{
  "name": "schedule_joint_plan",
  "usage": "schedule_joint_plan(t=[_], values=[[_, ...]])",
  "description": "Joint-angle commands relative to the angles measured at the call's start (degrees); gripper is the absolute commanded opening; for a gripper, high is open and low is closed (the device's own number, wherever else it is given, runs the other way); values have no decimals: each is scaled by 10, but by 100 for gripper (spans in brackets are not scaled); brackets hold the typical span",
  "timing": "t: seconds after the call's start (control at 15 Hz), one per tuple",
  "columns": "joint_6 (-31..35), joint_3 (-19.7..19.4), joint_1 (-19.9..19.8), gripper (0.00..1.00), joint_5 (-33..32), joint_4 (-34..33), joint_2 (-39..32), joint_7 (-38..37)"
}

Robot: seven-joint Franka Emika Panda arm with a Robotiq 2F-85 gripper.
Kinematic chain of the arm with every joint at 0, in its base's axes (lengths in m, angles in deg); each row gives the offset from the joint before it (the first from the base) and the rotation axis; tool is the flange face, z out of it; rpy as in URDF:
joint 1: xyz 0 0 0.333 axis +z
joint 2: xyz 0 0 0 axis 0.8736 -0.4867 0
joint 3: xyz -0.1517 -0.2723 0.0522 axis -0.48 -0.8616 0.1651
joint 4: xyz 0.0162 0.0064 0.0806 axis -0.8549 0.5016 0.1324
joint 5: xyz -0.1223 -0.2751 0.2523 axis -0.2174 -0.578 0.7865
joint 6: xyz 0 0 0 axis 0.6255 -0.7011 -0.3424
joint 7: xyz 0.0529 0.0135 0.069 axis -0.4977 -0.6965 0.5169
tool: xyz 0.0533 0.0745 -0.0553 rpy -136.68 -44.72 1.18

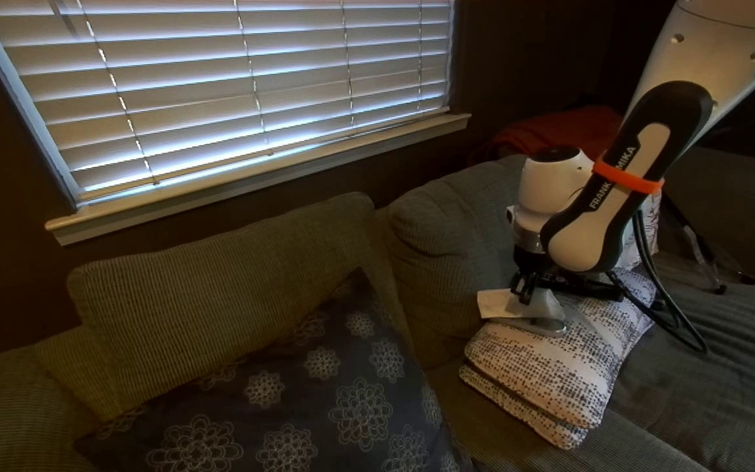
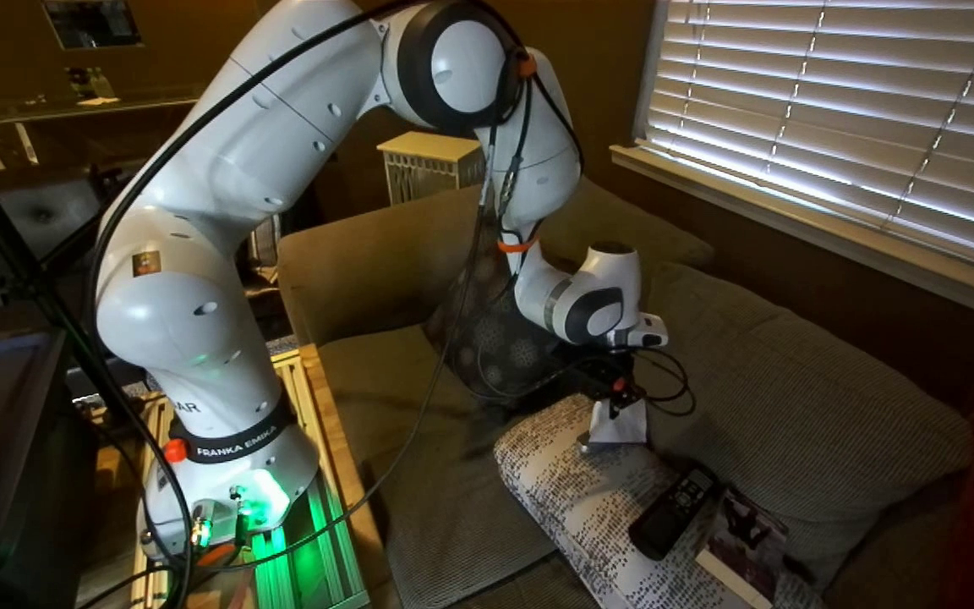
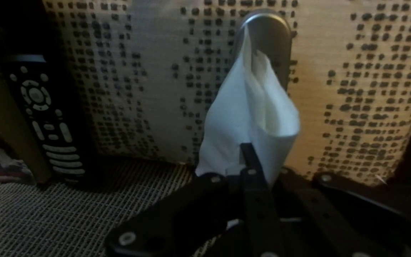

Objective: Pick up the napkin and the remote under the napkin, place the remote on the cushion next to the black remote then place the napkin on the black remote

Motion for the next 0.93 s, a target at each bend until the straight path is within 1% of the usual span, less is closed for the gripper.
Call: schedule_joint_plan(t=[0.0, 0.2, 0.33, 0.4, 0.53, 0.67, 0.87], values=[[45, -1, -17, 0, 1, 52, 50, 4], [84, -18, -29, 0, 0, 59, 67, 7], [101, -42, -28, 0, -2, 48, 70, 6], [106, -53, -29, 0, -3, 39, 67, 8], [98, -64, -35, 0, -6, 28, 67, 19], [97, -92, -23, 0, -7, 16, 57, 15], [97, -145, 13, 0, -15, -1, 32, 3]])
